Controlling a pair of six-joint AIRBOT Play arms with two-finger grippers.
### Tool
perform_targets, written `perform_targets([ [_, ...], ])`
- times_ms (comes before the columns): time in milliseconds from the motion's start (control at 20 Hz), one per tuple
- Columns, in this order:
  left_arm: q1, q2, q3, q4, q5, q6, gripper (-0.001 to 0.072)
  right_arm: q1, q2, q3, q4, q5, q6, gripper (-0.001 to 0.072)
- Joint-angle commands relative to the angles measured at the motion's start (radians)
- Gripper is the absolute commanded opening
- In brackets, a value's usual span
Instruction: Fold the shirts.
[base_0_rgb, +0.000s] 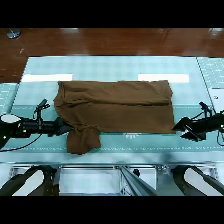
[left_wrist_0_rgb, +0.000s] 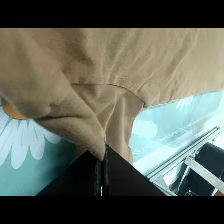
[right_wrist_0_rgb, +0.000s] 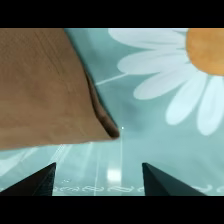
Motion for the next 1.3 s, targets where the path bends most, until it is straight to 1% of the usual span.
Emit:
perform_targets([
  [0, -0.001, 0.001, 0.003, -0.002, -0.006, 0.004, 0.0029, 0.026, -0.058, -0.012, 0.093, -0.047, -0.021, 0.0619],
  [150, -0.001, 0.001, 0.003, -0.003, 0.000, 0.004, 0.0029, 0.026, -0.109, -0.012, 0.210, -0.110, -0.050, 0.0619],
  [250, -0.001, 0.001, 0.003, -0.017, 0.010, 0.002, 0.0029, 0.026, -0.125, -0.012, 0.287, -0.127, -0.074, 0.0619],
  [350, -0.001, 0.001, 0.003, -0.024, 0.014, 0.002, 0.0029, 0.026, -0.125, -0.012, 0.313, -0.138, -0.085, 0.0615],
  [400, -0.001, 0.001, 0.003, -0.024, 0.018, 0.002, 0.0029, 0.026, -0.125, -0.012, 0.310, -0.134, -0.091, 0.0546],
  [450, -0.001, 0.001, 0.003, -0.024, 0.023, 0.002, 0.0029, 0.026, -0.125, -0.012, 0.312, -0.117, -0.116, 0.0292],
  [500, 0.000, 0.001, 0.003, -0.024, 0.027, 0.002, 0.0029, 0.026, -0.125, -0.012, 0.326, -0.087, -0.171, 0.0012],
  [600, 0.017, 0.001, 0.021, -0.024, 0.010, 0.002, 0.0029, 0.025, -0.125, 0.000, 0.342, -0.027, -0.217, 0.0017],
  [700, 0.064, 0.001, 0.070, -0.024, -0.040, 0.002, 0.0029, 0.025, -0.125, 0.051, 0.339, -0.011, -0.214, 0.0017],
  [800, 0.119, -0.002, 0.137, -0.024, -0.081, -0.012, 0.0029, 0.025, -0.125, 0.135, 0.341, -0.013, -0.185, 0.0017],
  [900, 0.140, -0.010, 0.203, -0.024, -0.039, -0.039, 0.0029, 0.026, -0.127, 0.232, 0.356, -0.016, -0.181, 0.0017],
  [1000, 0.119, -0.058, 0.279, -0.025, 0.031, -0.076, 0.0029, 0.026, -0.155, 0.327, 0.375, -0.018, -0.180, 0.0017],
  [1250, -0.027, -0.325, 0.559, -0.029, 0.151, -0.191, 0.0028, 0.058, -0.322, 0.518, 0.468, -0.043, -0.189, 0.0017],
])
